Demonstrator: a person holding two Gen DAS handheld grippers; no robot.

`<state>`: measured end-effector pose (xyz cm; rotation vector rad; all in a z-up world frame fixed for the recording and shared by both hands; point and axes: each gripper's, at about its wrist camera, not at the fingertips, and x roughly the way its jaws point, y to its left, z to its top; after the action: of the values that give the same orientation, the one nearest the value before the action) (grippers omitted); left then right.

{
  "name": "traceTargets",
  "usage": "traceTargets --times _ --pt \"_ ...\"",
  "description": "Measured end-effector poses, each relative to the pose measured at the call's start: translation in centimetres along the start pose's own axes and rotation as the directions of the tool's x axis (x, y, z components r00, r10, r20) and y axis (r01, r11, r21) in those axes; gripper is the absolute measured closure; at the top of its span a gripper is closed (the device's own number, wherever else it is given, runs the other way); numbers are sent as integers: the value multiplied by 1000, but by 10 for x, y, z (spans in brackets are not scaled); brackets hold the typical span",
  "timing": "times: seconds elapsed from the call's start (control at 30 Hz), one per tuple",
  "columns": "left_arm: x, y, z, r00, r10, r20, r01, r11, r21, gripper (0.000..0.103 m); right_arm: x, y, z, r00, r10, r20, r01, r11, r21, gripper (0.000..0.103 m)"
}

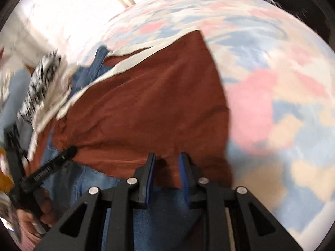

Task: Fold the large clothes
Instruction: 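Press the folded brown sleeve flat on the denim front with the left gripper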

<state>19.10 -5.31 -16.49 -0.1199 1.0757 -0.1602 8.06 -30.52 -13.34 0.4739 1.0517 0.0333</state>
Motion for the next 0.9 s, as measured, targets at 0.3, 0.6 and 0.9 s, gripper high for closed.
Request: traceTargets --times 0.3,0.6,0.9 --pt "0 -1 -2 1000 0 12 0 1000 -5 44 3 8 -8 999 -43 27 43 999 -17 81" --pt "-5 -1 -2 1000 8 18 -8 1000 -12 44 0 10 -9 997 -66 31 67 997 -40 79" --pt "-36 -5 -4 999 28 32 -28 1000 -12 43 -6 23 -7 991 -131 34 133 988 -73 79"
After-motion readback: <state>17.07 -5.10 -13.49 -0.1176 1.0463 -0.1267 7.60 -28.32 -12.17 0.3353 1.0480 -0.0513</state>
